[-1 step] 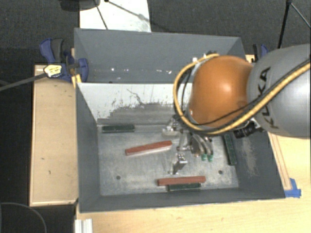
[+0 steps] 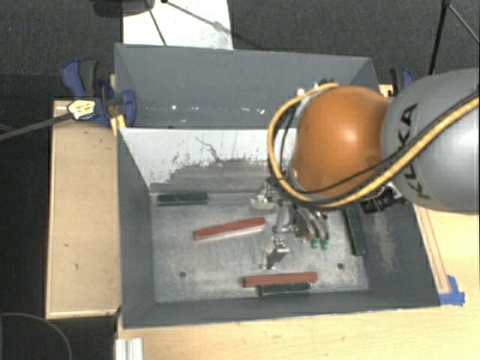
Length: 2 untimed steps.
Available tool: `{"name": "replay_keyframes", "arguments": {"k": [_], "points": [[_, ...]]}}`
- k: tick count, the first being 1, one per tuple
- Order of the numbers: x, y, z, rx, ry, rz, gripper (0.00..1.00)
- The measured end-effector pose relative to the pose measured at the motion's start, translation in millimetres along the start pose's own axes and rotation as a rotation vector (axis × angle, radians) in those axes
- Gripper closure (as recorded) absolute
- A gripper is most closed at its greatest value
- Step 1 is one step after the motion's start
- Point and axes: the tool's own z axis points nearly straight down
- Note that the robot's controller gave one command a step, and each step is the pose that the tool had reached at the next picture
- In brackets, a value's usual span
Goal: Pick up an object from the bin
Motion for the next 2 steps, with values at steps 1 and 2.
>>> {"name": "replay_keyframes", "arguments": {"k": [1,2], "points": [[-6.2,0.6,31.5,-0.002,-0.007,0.055,0.00],[-29.4,-1.0,98.7,-0.001,-0.005,0.081,0.00]]}}
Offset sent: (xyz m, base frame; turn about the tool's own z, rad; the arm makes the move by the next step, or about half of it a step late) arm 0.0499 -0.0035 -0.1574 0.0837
